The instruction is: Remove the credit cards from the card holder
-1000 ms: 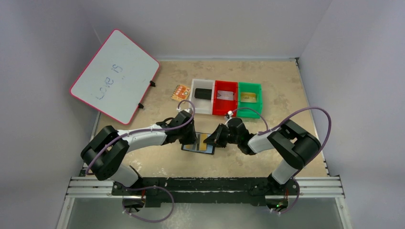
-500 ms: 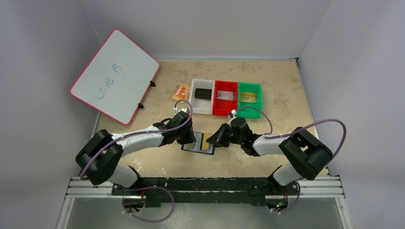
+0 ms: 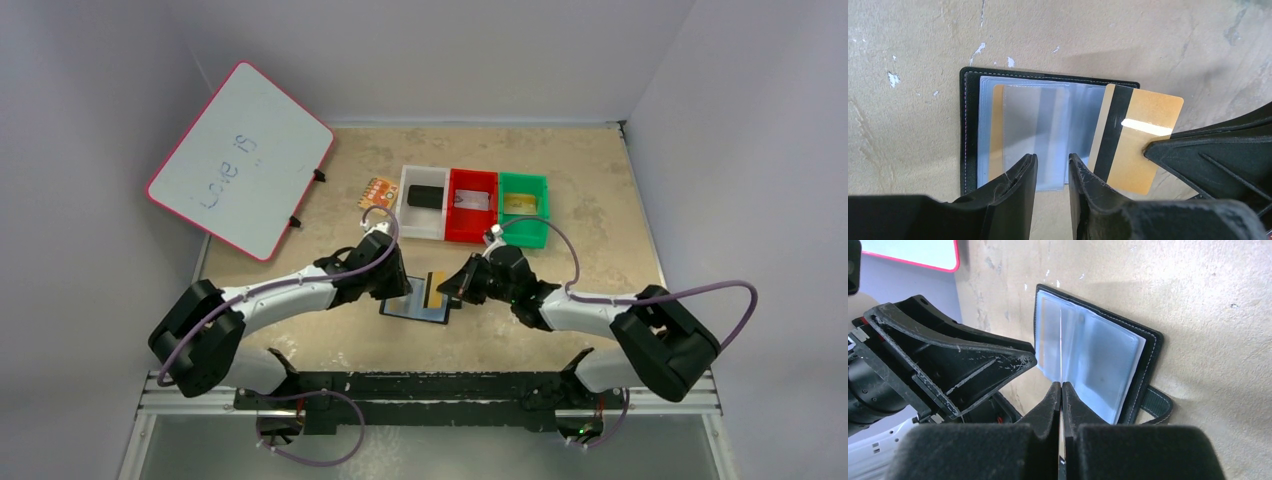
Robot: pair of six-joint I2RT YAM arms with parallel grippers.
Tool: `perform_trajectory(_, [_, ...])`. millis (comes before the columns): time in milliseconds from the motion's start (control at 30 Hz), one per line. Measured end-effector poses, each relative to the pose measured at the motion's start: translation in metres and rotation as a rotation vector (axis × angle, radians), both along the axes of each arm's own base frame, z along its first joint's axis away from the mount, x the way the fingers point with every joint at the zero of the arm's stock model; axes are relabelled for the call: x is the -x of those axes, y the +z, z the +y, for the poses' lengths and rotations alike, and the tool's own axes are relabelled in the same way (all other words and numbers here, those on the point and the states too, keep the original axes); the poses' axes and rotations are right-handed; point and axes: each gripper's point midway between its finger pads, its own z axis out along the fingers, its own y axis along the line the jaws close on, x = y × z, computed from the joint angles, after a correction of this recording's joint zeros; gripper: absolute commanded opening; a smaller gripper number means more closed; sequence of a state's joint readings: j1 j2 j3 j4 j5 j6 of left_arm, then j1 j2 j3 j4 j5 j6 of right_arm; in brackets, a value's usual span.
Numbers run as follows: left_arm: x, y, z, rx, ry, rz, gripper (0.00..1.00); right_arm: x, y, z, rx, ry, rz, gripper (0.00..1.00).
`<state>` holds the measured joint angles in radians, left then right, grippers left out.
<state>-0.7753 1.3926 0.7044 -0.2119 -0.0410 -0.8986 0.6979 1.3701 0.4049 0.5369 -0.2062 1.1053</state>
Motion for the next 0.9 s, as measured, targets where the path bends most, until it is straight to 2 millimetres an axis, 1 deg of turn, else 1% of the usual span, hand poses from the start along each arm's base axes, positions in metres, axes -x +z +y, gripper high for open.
perform_trajectory(167, [-0.003, 0.009, 0.000, 0.012, 0.010, -0.028, 0.32, -0.002, 0.011, -0.002, -0.010, 0.005, -0.064, 0.00])
perform_trajectory(267, [-0.005, 0.013, 0.001, 0.017, 0.018, -0.042, 0.37, -0.001, 0.014, -0.005, -0.006, 0.015, -0.108, 0.00])
perform_trajectory(300, [-0.006, 0.015, 0.001, 0.020, 0.021, -0.049, 0.40, -0.002, 0.016, -0.007, -0.002, 0.015, -0.134, 0.00])
perform_trajectory(367, [-0.008, 0.026, 0.002, 0.038, 0.028, -0.078, 0.44, -0.004, 0.024, -0.008, -0.001, 0.024, -0.192, 0.00])
perform_trajectory(500, [-0.016, 0.064, 0.008, 0.094, 0.070, -0.187, 0.51, -0.008, 0.051, -0.009, -0.019, 0.053, -0.349, 0.00])
perform_trajectory(567, [-0.019, 0.076, 0.012, 0.105, 0.092, -0.225, 0.52, -0.009, 0.068, -0.010, -0.022, 0.071, -0.446, 0.00])
perform_trajectory(633, [-0.021, 0.080, 0.016, 0.101, 0.111, -0.246, 0.53, -0.009, 0.085, -0.012, -0.021, 0.088, -0.548, 0.00])
perform_trajectory(800, [-0.023, 0.079, 0.028, 0.059, 0.152, -0.259, 0.54, -0.007, 0.128, -0.022, 0.030, 0.136, -0.831, 0.00])
perform_trajectory(900, [-0.024, 0.085, 0.035, 0.053, 0.175, -0.280, 0.55, -0.007, 0.142, -0.029, 0.103, 0.170, -0.970, 0.00])
